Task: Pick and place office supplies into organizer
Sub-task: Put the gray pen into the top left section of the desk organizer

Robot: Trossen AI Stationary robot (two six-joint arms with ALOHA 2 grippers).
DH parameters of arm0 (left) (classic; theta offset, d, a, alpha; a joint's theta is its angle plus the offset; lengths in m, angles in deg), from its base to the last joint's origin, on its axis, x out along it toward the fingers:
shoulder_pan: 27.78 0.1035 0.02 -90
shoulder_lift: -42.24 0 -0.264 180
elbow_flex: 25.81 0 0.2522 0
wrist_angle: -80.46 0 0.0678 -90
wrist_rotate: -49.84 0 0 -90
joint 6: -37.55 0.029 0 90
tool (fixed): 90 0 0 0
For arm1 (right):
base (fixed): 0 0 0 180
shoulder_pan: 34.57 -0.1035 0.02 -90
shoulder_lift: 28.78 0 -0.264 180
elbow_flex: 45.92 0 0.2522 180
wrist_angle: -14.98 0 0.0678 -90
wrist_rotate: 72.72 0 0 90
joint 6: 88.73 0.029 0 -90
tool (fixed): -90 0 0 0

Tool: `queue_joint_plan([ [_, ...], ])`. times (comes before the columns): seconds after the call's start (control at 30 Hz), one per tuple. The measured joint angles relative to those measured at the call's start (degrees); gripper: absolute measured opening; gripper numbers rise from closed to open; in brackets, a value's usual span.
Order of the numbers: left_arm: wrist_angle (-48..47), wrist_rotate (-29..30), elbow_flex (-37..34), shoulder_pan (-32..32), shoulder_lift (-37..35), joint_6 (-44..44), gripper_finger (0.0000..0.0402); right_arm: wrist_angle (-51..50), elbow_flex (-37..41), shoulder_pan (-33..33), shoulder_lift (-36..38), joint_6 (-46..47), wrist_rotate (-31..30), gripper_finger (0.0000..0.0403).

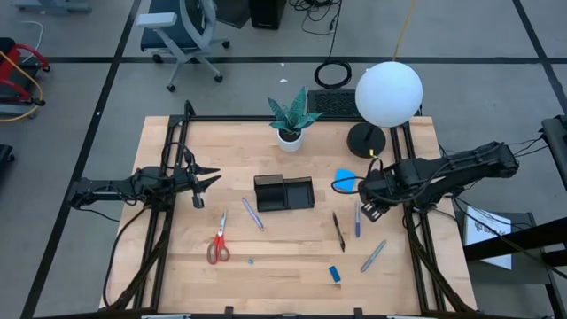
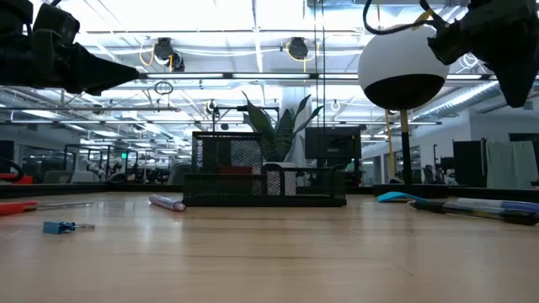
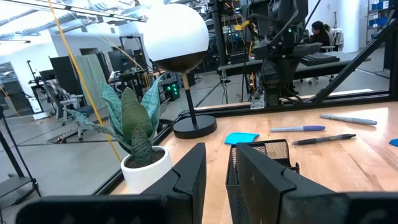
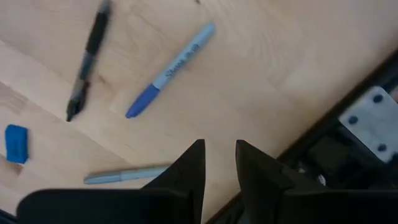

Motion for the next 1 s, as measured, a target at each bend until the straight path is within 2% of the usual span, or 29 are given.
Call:
queue_joint_plan([
  [0.23,0.0,0.01,-0.01,0.0,0.0,0.0,0.0097,-2.18,0.0,0.0,-0.02,1.79,0.01,0.0079],
  [0.47,0.0,0.0,-0.01,0.0,0.0,0.0,0.0097,-1.75,-0.02,-2.16,-6.77,-3.46,1.72,0.0079],
  [0.67,0.0,0.02,-0.01,0.0,0.01,0.0,0.0097,1.69,-0.46,-8.67,-11.86,-16.58,4.87,0.0079],
  [1.0,0.0,0.01,0.0,0.0,0.01,0.0,0.0097,11.01,-2.38,-23.13,-16.4,-25.66,4.55,0.0079],
])
